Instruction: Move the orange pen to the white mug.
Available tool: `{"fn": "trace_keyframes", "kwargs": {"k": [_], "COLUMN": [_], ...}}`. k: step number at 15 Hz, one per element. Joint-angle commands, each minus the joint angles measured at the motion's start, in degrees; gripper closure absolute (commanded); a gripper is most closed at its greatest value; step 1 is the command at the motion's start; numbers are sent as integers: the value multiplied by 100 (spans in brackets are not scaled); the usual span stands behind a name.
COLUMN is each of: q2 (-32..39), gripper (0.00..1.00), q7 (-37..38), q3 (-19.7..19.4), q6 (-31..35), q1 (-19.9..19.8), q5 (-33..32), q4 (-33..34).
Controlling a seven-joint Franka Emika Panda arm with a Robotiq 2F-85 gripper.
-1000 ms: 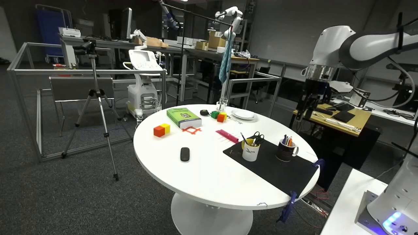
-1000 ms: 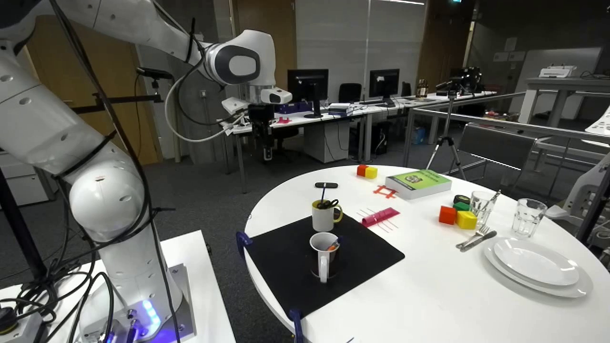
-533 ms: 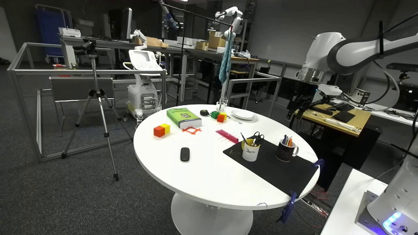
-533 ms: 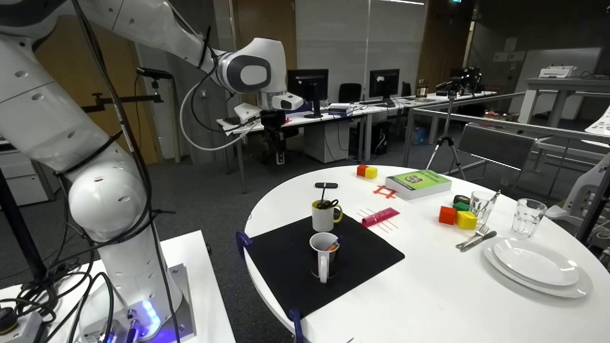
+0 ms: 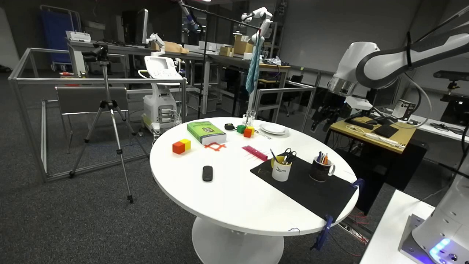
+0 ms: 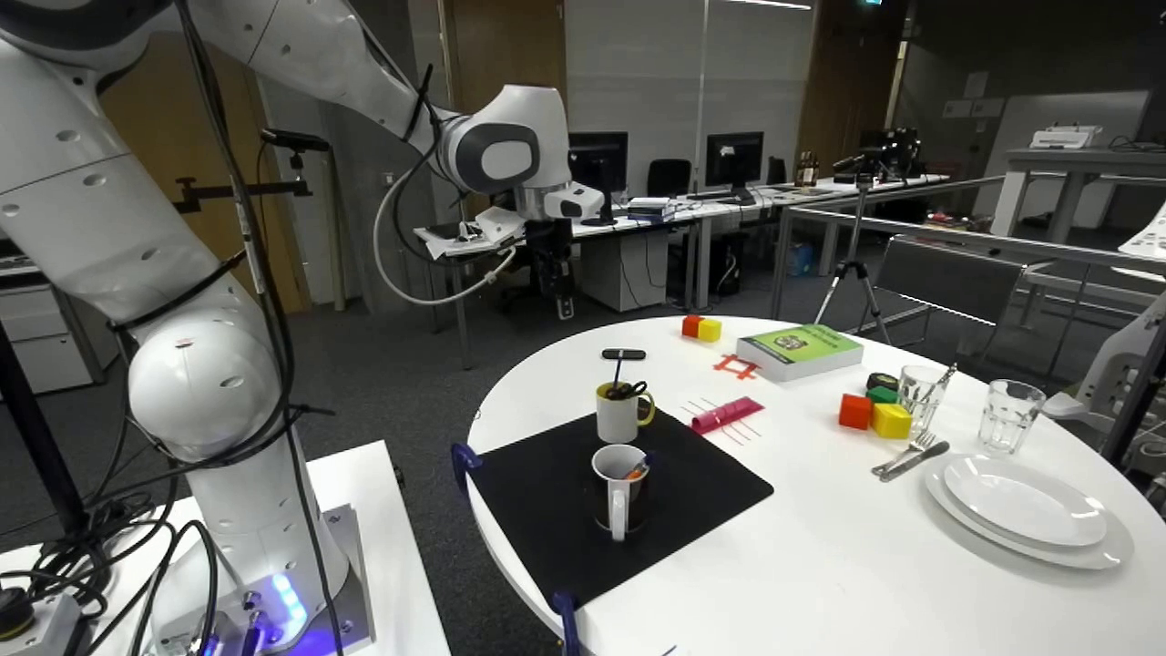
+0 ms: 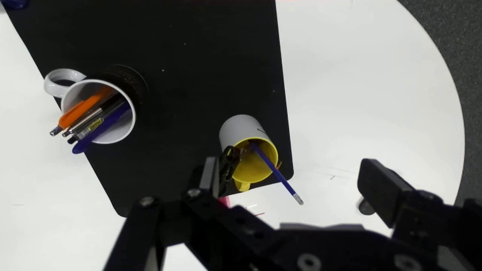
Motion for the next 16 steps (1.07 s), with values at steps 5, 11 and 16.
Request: {"fn": "trace_keyframes", "kwargs": {"k": [5, 11, 16], "q2": [53, -39, -173], "gripper": [0, 0, 0], "q7": [13, 13, -168], "q3": [-234, -412, -586], "q6": [216, 215, 261], "q1": [-192, -366, -472], "q5": [-435, -692, -807], "q4": [253, 182, -14]}}
